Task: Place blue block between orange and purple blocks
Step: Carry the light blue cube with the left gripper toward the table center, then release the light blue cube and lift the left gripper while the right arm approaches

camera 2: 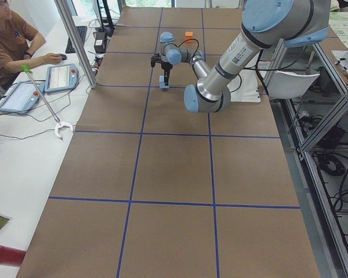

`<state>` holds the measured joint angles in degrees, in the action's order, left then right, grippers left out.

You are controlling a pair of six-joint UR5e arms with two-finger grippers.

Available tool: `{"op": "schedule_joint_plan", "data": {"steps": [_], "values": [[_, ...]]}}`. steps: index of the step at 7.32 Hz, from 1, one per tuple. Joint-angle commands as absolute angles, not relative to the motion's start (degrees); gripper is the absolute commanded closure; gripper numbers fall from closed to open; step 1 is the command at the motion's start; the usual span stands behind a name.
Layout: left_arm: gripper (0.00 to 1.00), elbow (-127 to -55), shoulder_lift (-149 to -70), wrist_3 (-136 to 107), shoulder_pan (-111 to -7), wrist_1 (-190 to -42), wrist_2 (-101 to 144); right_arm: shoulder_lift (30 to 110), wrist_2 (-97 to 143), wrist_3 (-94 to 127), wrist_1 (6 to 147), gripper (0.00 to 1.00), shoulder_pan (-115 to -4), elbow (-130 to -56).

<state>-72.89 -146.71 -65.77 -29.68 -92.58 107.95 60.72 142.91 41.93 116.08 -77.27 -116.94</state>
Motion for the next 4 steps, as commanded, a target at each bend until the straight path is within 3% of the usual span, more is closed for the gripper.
{"op": "schedule_joint_plan", "data": {"steps": [1, 4], "values": [[0.00, -73.8, -146.8, -65.7, -30.1, -92.2, 108.0, 58.1, 142.3, 43.1, 116.0, 0.00, -75.5, -116.7], [0.00, -80.5, -146.2, -61.2, -37.9, -83.0, 112.8, 52.2, 135.7, 54.0, 115.9, 0.00, -64.6, -116.0]]}}
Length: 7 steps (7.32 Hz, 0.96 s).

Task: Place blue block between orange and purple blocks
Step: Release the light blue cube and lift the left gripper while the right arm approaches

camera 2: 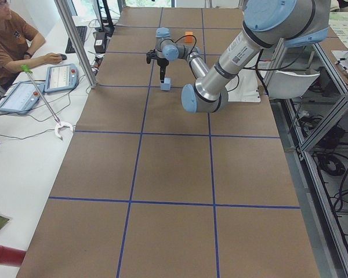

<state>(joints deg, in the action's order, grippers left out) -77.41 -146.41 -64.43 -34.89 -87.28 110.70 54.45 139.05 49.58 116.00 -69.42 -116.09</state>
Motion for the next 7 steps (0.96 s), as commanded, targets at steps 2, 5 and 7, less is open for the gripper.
{"op": "schedule_joint_plan", "data": {"steps": [2, 5, 7], "values": [[0.00, -89.9, -140.8, -52.4, -44.3, -75.3, 117.3, 48.9, 131.9, 57.5, 115.8, 0.00, -58.3, -115.1], [0.00, -97.6, -125.7, -32.2, -60.4, -74.9, 126.8, 44.3, 125.1, 63.9, 109.9, 0.00, -49.5, -107.8], [0.00, -97.0, -120.3, -20.3, -67.6, -74.9, 126.9, 34.6, 116.3, 72.5, 103.0, 0.00, -40.6, -92.6]]}}
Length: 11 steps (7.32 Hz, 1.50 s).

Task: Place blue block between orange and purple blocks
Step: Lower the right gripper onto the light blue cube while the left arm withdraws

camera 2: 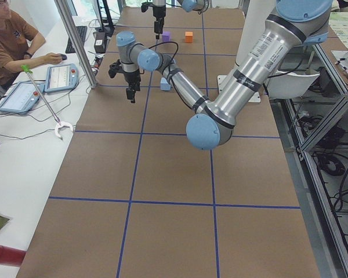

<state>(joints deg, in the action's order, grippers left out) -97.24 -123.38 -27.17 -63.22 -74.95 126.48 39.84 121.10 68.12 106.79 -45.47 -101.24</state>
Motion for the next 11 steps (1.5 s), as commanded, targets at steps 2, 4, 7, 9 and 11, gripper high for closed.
{"op": "schedule_joint_plan", "data": {"steps": [2, 4, 7, 9, 11], "values": [[0.00, -97.5, -116.4, -12.2, -73.2, -73.9, 126.8, 32.2, 112.3, 74.4, 94.6, 0.00, -35.6, -81.7], [0.00, -97.3, -114.4, -7.4, -75.7, -73.9, 126.8, 32.6, 110.9, 73.1, 90.5, 0.00, -34.1, -75.8], [0.00, -97.1, -114.2, -7.4, -75.6, -74.0, 126.9, 35.5, 110.9, 71.8, 91.1, 0.00, -33.1, -75.7], [0.00, -96.9, -114.2, -7.4, -75.5, -73.9, 126.9, 36.0, 110.0, 70.8, 91.0, 0.00, -32.0, -75.0], [0.00, -96.9, -114.2, -7.4, -75.3, -73.9, 126.9, 35.5, 109.9, 70.8, 90.4, 0.00, -30.6, -74.4]]}}
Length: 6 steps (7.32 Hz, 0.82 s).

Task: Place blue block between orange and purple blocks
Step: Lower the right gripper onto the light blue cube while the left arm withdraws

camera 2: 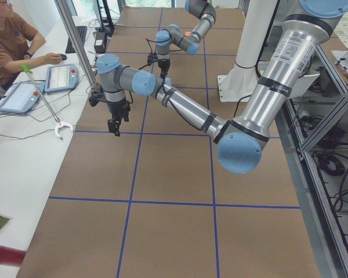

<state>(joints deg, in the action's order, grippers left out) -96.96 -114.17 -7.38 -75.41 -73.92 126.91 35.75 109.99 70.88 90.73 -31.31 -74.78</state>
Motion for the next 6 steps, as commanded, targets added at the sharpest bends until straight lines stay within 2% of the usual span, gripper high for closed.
{"op": "schedule_joint_plan", "data": {"steps": [1, 3, 4, 5, 6], "values": [[0.00, -96.9, -114.2, -7.4, -75.3, -73.9, 126.9, 36.0, 109.2, 70.7, 90.4, 0.00, -29.5, -73.7], [0.00, -97.0, -114.2, -7.6, -75.3, -73.9, 126.9, 35.9, 107.1, 70.4, 90.0, 0.00, -29.0, -71.8], [0.00, -97.1, -113.3, -7.6, -75.3, -74.1, 127.0, 35.5, 107.1, 70.0, 87.8, 0.04, -29.4, -71.8], [0.00, -97.2, -112.4, -7.4, -75.2, -74.4, 127.0, 35.3, 107.1, 70.6, 87.5, 0.24, -29.9, -71.8], [0.00, -97.4, -112.4, -7.4, -75.2, -74.4, 127.0, 35.9, 106.4, 70.5, 86.8, 0.67, -29.9, -71.6]]}}
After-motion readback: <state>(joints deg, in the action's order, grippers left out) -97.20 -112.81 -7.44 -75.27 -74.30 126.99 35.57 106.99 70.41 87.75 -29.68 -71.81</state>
